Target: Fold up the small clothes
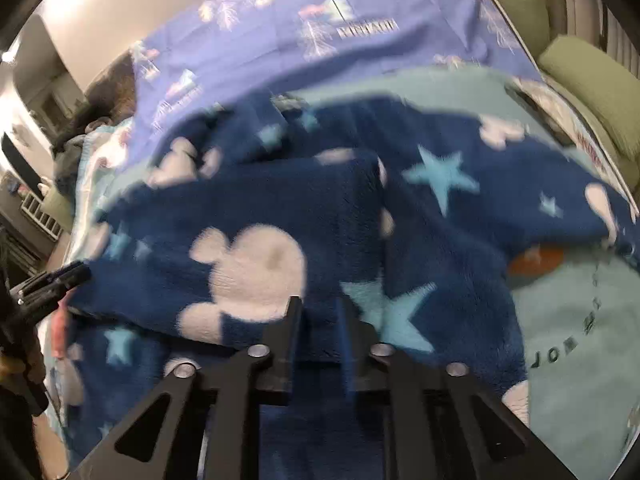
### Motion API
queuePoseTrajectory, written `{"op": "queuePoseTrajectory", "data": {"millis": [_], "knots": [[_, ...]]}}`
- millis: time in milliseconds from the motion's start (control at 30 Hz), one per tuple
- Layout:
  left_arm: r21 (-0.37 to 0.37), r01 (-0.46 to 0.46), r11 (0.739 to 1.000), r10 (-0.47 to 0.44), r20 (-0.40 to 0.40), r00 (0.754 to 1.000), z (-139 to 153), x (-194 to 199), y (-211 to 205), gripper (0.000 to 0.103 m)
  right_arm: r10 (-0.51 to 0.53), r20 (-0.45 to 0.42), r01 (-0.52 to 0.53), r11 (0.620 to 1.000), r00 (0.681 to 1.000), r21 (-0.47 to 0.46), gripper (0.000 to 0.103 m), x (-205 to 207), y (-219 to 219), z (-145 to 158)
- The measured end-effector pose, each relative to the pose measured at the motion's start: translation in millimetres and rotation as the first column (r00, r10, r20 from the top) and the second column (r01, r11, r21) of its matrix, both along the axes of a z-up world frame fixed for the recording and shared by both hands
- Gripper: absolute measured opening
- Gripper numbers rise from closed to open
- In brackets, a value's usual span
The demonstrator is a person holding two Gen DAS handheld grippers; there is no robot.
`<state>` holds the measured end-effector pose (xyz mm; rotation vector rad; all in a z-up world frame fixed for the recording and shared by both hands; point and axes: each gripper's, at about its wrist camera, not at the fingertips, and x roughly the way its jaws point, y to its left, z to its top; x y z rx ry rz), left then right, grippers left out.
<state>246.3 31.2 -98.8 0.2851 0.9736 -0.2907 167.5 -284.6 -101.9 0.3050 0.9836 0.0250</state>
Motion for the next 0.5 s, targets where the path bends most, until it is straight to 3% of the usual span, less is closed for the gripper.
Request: {"op": "queuePoseTrajectory", "data": {"millis": [33, 133, 233, 367, 400, 467, 500], "knots": [[0.013, -0.002, 1.000, 0.002, 0.004, 1.000, -8.0, -0.3, 2.1, 0.036, -0.008, 0.015, 0.008, 0.999, 1.000, 0.035, 0.013, -3.8, -4.6, 1.2], [-0.038, -0.024, 0.999, 0.025, 0.017, 1.000, 8.2, -4.4, 5.0, 0.036, -0.042, 0.068, 0.033, 0.992, 0.997, 0.124, 0.017, -23.2, -28.8, 18.5], [-0.045, 0.032, 0.998, -0.028, 0.085, 0.996, 33.7, -17.2, -9.0, 0.037, -0.118, 0.118, 0.115, 0.993, 0.986, 0.035, 0.021, -42.4, -54.7, 35.1], [-0.052, 0.114, 0.992, -0.106, 0.141, 0.984, 59.6, -25.6, -45.8, 0.057, -0.232, 0.106, 0.214, 0.965, 0.967, 0.152, 0.037, -59.5, -103.7, 32.7], [-0.053, 0.129, 0.990, -0.120, 0.144, 0.982, 62.3, -27.4, -53.9, 0.061, -0.299, 0.091, 0.273, 0.936, 0.950, 0.221, 0.047, -64.4, -126.6, 25.9], [-0.047, 0.162, 0.986, -0.154, 0.141, 0.978, 63.5, -32.7, -73.7, 0.065, -0.414, 0.057, 0.372, 0.863, 0.908, 0.341, 0.051, -73.6, -166.0, 10.5], [-0.042, 0.177, 0.983, -0.170, 0.139, 0.976, 63.8, -33.4, -82.4, 0.067, -0.498, 0.011, 0.447, 0.788, 0.867, 0.424, 0.051, -80.5, -196.0, -4.1]]}}
